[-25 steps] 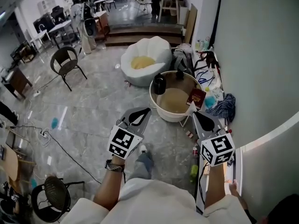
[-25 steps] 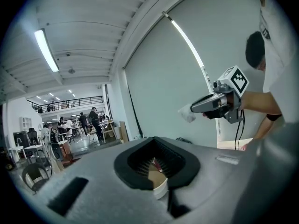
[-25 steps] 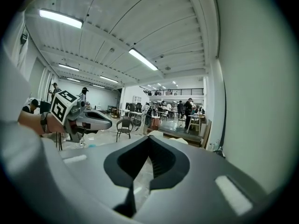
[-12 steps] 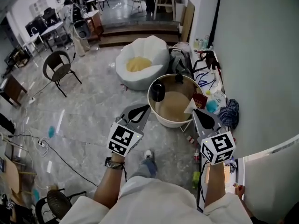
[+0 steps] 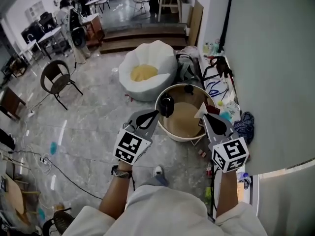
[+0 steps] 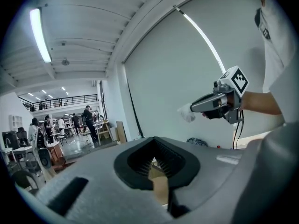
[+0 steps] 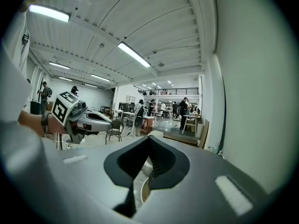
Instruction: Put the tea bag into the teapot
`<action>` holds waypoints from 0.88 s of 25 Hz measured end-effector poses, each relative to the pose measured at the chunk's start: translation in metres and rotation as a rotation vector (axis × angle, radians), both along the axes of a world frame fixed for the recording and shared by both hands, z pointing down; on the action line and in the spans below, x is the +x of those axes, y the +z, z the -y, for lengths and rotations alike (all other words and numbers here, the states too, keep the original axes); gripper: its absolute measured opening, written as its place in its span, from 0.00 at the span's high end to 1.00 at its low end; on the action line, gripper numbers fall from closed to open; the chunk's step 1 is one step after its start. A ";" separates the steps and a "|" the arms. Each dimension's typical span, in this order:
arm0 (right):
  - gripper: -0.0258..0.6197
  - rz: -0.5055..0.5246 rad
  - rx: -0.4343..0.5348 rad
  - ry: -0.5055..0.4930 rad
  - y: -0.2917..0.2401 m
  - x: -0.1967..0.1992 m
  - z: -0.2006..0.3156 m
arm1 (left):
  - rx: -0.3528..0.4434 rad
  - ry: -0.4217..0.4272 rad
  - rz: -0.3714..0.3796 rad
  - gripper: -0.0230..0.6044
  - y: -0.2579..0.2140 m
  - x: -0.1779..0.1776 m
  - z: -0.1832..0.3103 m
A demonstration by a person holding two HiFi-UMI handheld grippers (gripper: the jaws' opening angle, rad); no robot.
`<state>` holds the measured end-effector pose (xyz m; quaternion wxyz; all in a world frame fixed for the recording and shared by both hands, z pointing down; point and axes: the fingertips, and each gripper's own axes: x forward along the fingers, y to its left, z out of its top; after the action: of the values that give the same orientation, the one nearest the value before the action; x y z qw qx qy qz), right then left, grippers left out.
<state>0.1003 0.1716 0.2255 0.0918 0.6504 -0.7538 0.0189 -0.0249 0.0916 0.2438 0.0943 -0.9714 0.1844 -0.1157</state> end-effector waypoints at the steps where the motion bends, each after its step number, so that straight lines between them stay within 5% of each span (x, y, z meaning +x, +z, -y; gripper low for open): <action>1: 0.95 0.001 -0.001 0.004 -0.001 0.001 0.006 | 0.002 0.005 -0.002 0.95 -0.001 0.001 0.004; 22: 0.95 0.005 -0.035 0.002 0.008 -0.001 0.120 | -0.040 0.010 -0.003 0.95 0.014 0.003 0.121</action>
<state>0.0989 0.0517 0.2332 0.1014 0.6492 -0.7530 0.0338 -0.0221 -0.0297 0.2578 0.0752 -0.9742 0.1774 -0.1173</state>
